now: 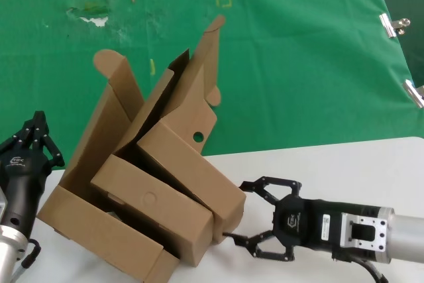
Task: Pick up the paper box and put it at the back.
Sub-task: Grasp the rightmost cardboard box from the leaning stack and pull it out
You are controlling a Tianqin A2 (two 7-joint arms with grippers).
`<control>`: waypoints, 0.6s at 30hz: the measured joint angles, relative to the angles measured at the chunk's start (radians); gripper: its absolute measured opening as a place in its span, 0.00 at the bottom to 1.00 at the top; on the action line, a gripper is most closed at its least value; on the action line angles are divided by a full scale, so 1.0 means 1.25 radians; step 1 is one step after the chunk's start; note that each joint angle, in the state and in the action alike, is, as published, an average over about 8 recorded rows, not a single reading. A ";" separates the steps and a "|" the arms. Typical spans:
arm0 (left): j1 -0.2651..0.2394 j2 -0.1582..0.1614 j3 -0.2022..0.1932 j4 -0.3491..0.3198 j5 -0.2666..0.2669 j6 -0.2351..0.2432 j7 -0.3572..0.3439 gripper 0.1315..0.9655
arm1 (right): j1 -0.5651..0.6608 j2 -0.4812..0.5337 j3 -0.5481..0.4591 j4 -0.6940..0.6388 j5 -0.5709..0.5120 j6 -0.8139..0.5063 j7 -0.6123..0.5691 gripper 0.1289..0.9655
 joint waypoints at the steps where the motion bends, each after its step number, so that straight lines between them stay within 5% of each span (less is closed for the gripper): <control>1: 0.000 0.000 0.000 0.000 0.000 0.000 0.000 0.05 | 0.002 -0.002 0.001 -0.001 0.000 0.001 0.000 0.58; 18: 0.000 0.000 0.000 0.000 0.000 0.000 0.000 0.01 | 0.014 0.012 0.002 0.004 -0.004 -0.010 0.024 0.17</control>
